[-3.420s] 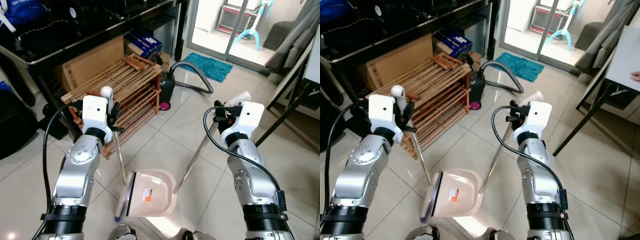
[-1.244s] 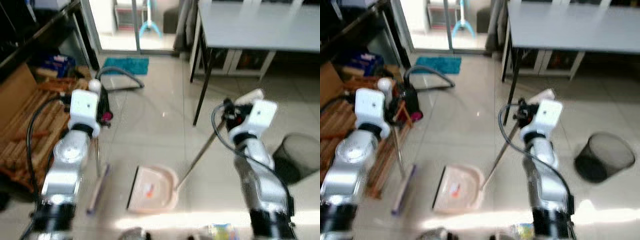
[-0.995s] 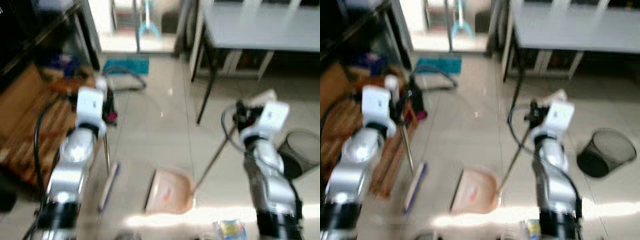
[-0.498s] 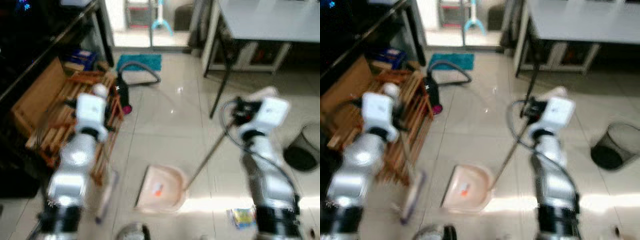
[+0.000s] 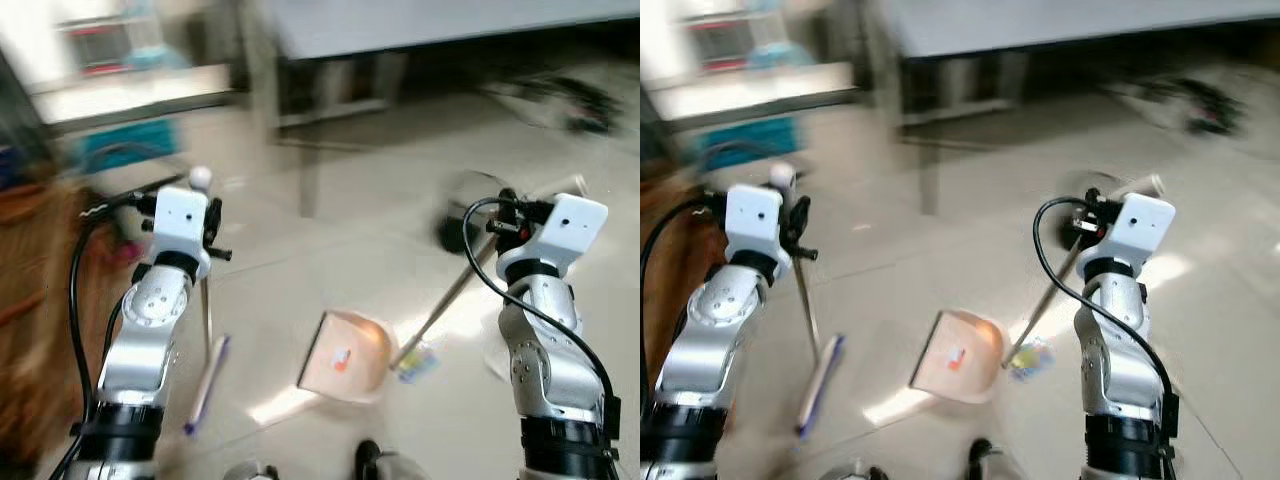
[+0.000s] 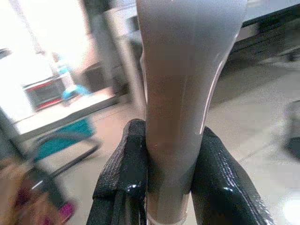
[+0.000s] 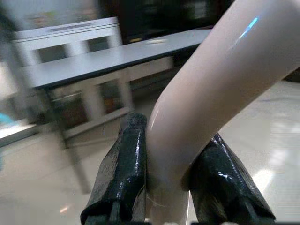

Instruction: Sweep floor

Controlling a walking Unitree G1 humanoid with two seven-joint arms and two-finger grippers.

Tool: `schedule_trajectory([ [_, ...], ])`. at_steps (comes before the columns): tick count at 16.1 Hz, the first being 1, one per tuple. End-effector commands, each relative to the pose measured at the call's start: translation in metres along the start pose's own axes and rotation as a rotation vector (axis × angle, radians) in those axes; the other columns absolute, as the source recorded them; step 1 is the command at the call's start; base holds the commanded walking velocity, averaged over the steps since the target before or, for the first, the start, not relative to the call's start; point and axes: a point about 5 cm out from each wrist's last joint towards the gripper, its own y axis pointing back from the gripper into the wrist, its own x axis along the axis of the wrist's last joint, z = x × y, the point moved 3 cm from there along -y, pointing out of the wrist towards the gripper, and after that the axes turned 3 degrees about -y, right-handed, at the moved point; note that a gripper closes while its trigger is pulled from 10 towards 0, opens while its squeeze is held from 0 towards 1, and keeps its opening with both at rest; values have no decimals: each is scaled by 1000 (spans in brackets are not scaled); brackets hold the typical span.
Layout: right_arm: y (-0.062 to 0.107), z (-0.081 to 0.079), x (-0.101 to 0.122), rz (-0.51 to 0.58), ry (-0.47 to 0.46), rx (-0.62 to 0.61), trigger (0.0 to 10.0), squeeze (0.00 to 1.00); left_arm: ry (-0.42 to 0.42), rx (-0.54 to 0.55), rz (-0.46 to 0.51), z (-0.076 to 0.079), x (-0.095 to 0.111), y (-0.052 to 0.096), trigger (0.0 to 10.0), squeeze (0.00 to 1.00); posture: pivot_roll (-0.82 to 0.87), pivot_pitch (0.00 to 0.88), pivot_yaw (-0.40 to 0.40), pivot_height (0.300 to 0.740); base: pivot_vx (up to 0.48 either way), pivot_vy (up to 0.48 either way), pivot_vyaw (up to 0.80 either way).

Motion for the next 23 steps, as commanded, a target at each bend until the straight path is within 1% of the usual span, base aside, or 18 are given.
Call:
schedule_trajectory([
  [1, -1, 0, 14, 50, 7, -3, 10000, 0, -3, 8, 32, 0, 7, -2, 10000, 0, 13, 79, 29, 740, 0, 0, -800],
  [3, 0, -1, 12, 40, 19, 3, 10000, 0, -1, -7, 37, 4, 7, -3, 10000, 0, 11, 78, 33, 740, 0, 0, -800],
  [6, 2, 2, 7, 15, 29, -5, 10000, 0, -3, -3, 38, 3, 8, -5, 10000, 0, 11, 75, 25, 740, 0, 331, -800],
  [10, 0, 1, 9, 13, 35, 2, 10000, 0, -4, 8, 41, 1, 7, -5, 10000, 0, 10, 67, 21, 740, 0, 461, -800],
  [13, 2, -1, 3, -8, 34, 4, 10000, 0, -10, 8, 47, 0, 8, -6, 10000, 0, 11, 59, 22, 740, 0, 480, -800],
  [18, 4, 4, -3, -29, 18, -25, 10000, 0, -17, 0, 53, 2, 9, -8, 10000, 0, 11, 53, 26, 740, 0, 480, -800],
  [19, 4, 4, -4, -31, 17, -28, 10000, 0, -44, -5, 68, 3, 11, -8, 10000, 0, 12, 53, 26, 740, 0, 0, -800],
  [20, 4, 4, -4, -31, 16, -28, 10000, 0, -74, -7, 77, 4, 13, -7, 10000, 0, 13, 52, 26, 740, 0, -450, -800],
  [21, 5, 4, -4, -30, 16, -27, 10000, 0, -79, -8, 70, 5, 12, -7, 10000, 0, 14, 52, 26, 740, 0, -480, -800],
  [23, 5, 4, -5, -29, 19, -28, 10000, 0, -78, -16, 75, 7, 12, -6, 10000, 0, 16, 55, 26, 740, 0, -480, 0],
])
